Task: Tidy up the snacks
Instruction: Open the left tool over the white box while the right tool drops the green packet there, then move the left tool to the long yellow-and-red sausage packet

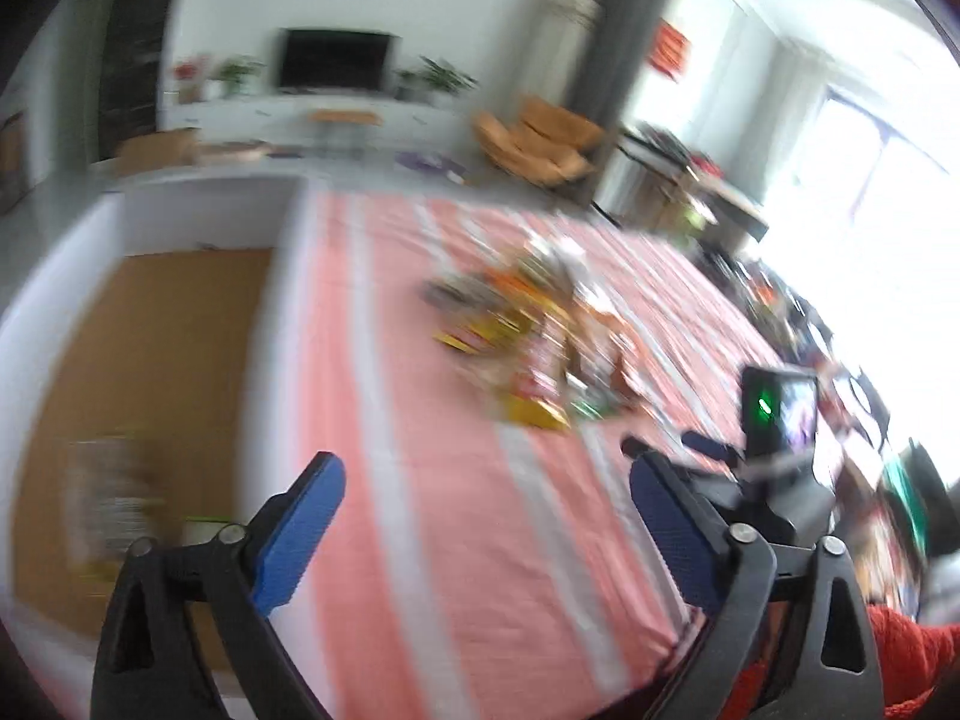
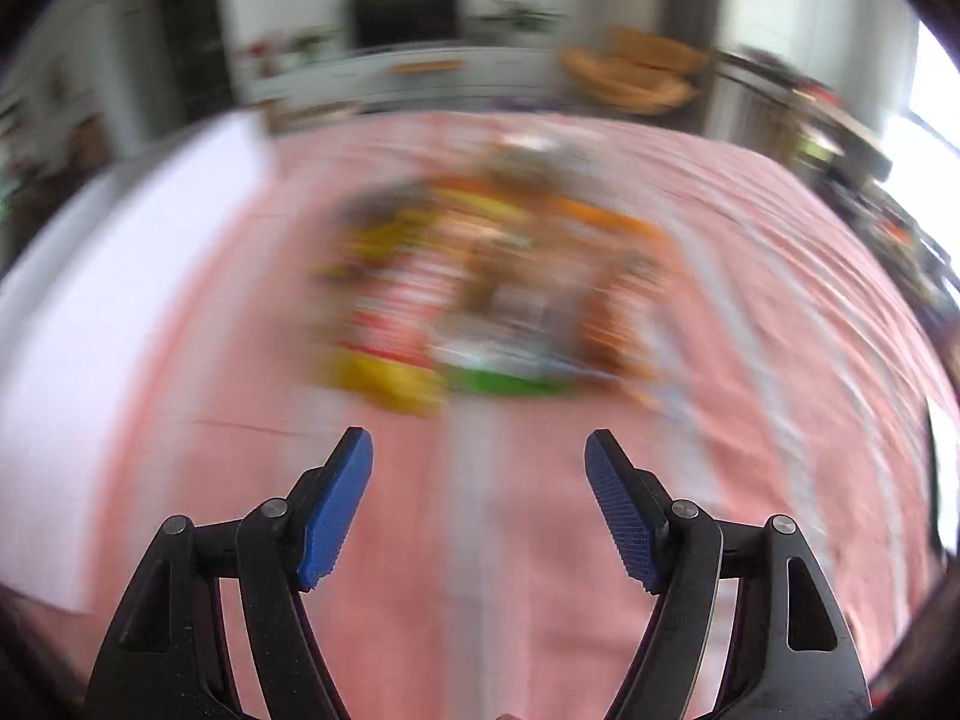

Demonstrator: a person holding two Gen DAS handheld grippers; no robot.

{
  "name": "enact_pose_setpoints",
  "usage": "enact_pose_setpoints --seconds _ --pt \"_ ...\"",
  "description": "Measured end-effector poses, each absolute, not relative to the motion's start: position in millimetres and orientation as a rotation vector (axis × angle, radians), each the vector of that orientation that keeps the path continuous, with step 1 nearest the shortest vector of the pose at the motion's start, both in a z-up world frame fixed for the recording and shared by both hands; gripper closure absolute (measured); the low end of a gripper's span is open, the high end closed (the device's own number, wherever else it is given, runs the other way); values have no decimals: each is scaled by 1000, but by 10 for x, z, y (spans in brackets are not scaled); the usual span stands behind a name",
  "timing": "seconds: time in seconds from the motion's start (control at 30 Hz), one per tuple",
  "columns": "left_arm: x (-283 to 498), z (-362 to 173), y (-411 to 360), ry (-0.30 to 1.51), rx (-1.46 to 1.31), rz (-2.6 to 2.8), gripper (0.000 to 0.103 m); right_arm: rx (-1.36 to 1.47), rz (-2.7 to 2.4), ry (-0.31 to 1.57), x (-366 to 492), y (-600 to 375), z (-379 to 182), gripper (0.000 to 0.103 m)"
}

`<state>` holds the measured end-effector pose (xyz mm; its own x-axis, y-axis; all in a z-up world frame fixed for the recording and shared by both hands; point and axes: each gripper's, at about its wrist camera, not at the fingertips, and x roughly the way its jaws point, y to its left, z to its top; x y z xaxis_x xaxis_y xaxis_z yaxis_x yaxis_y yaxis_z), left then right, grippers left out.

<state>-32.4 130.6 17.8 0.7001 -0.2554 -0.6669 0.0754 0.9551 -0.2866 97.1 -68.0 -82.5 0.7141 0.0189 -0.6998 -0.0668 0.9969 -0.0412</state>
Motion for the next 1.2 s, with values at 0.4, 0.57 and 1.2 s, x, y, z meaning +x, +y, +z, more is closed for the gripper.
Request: enact_pose_setpoints --seconds 0.4,0.57,1.2 --pt "671 -853 834 903 -144 -5 7 38 -166 766 1382 -1698 -976 27" --pt "697 -1005 974 909 -140 47 7 64 -154 784 974 -1799 -997 26" --pt "785 -1076 875 940 -54 66 0 58 -154 778 874 -1822 -1025 20"
